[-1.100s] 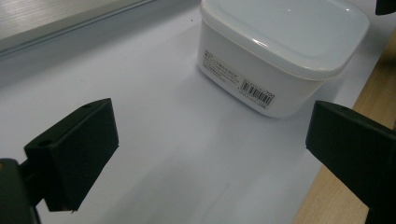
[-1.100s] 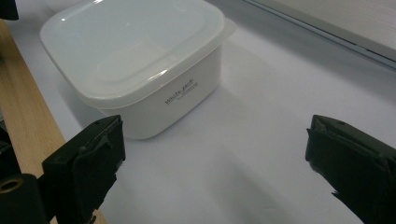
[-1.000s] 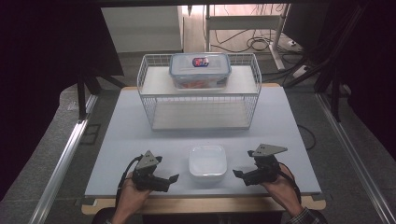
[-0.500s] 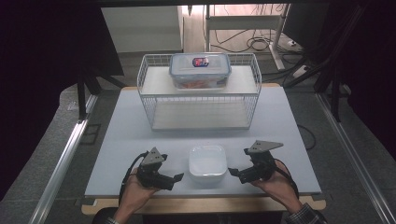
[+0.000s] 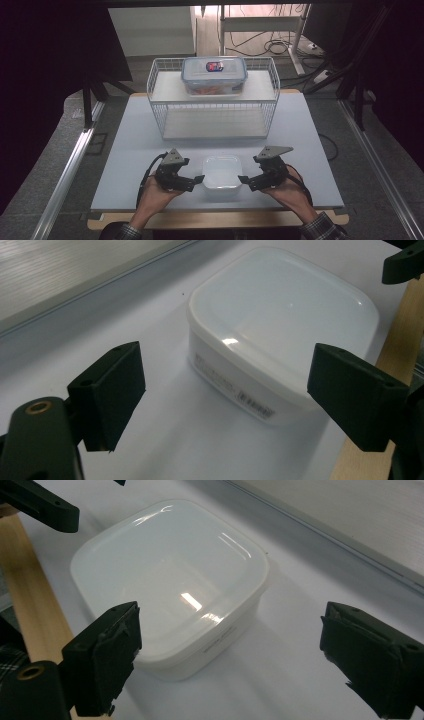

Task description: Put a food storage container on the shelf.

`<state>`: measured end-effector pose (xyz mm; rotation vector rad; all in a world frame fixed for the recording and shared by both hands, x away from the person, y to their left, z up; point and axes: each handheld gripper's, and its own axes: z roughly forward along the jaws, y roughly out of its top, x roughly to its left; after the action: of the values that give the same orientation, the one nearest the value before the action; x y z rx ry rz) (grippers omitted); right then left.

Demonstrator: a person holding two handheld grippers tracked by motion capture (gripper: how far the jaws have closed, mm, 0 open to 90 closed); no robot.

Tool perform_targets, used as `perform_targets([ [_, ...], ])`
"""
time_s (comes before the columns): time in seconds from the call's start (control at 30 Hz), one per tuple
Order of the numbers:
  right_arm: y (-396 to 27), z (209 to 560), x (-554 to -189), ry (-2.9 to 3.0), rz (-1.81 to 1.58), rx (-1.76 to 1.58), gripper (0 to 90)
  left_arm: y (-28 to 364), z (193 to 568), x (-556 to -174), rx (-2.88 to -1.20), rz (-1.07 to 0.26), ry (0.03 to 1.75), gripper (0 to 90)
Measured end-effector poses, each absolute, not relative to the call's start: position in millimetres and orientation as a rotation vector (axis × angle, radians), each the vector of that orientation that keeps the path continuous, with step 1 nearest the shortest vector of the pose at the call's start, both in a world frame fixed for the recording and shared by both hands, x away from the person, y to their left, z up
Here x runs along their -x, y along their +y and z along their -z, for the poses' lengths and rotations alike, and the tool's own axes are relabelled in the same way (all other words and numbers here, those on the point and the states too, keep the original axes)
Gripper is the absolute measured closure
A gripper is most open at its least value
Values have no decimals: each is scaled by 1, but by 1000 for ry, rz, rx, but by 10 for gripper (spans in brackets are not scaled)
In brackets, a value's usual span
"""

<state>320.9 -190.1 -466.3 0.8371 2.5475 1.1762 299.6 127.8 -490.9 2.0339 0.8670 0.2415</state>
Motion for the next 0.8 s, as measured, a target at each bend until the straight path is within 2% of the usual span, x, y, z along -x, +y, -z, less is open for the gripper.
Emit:
perform_targets([
  [0.2, -178, 470, -334, 2601, -1168, -837, 130, 114, 495, -316, -2053, -189, 857, 138],
  [0.33, -173, 481, -339, 2653, -1164, -868, 126, 109, 504, -321, -2053, -84, 871, 95],
  [0.43, -174, 485, -341, 2704, -1219, -931, 129, 109, 506, -321, -2048, -46, 861, 94],
  [0.53, -173, 488, -340, 2764, -1264, -966, 165, 103, 511, -319, -2049, 69, 834, 101],
  [0.57, -173, 489, -339, 2780, -1253, -980, 163, 102, 511, -318, -2055, 85, 844, 69],
  [0.67, -175, 486, -332, 2812, -1231, -1036, 258, 103, 507, -310, -2090, 75, 844, 77],
  [0.8, -183, 481, -325, 2781, -1257, -1104, 450, 113, 501, -306, -2048, 98, 899, 243],
])
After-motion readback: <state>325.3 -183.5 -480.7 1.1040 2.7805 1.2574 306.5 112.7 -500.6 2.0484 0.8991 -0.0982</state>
